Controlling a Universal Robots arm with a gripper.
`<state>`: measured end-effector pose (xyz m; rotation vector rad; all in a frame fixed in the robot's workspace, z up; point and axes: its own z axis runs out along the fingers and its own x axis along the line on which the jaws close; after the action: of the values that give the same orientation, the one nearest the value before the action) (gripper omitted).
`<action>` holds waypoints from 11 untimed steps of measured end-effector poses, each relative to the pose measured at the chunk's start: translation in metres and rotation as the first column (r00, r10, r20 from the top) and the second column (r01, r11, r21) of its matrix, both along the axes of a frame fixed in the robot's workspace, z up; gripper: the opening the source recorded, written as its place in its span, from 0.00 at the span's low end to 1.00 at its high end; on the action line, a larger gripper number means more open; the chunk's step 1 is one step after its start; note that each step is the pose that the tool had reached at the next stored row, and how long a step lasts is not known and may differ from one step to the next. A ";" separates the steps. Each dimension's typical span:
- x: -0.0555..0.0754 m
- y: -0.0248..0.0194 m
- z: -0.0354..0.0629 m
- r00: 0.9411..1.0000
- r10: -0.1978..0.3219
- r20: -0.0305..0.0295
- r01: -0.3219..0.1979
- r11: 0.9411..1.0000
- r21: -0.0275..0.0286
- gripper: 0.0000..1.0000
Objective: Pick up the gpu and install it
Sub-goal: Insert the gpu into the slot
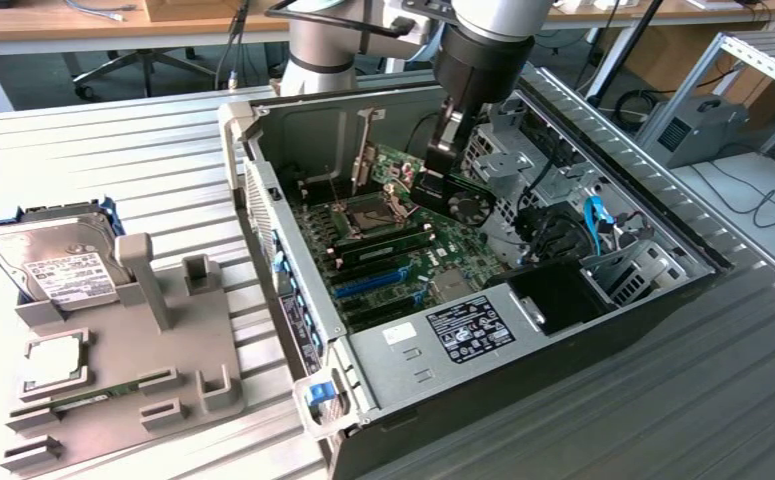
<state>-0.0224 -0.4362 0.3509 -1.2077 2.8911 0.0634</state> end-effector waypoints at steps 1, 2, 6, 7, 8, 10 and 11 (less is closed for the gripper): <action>0.000 0.0000 0.0000 1.000 0.004 0.000 -0.004 1.000 0.000 0.26; 0.000 0.0000 0.0000 1.000 0.008 0.000 -0.008 1.000 0.000 0.26; 0.000 0.0000 0.0000 1.000 0.020 0.000 -0.020 1.000 0.000 0.26; 0.000 0.0000 0.0000 1.000 0.023 0.000 -0.023 1.000 0.000 0.26; 0.000 0.0000 0.0000 1.000 0.028 0.000 -0.028 1.000 0.000 0.26; 0.000 0.0000 0.0000 0.999 0.033 0.000 -0.033 0.999 0.000 0.26; 0.000 0.0000 0.0000 0.999 0.036 0.000 -0.036 0.999 0.000 0.26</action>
<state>-0.0224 -0.4362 0.3509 -1.2598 2.8696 0.0637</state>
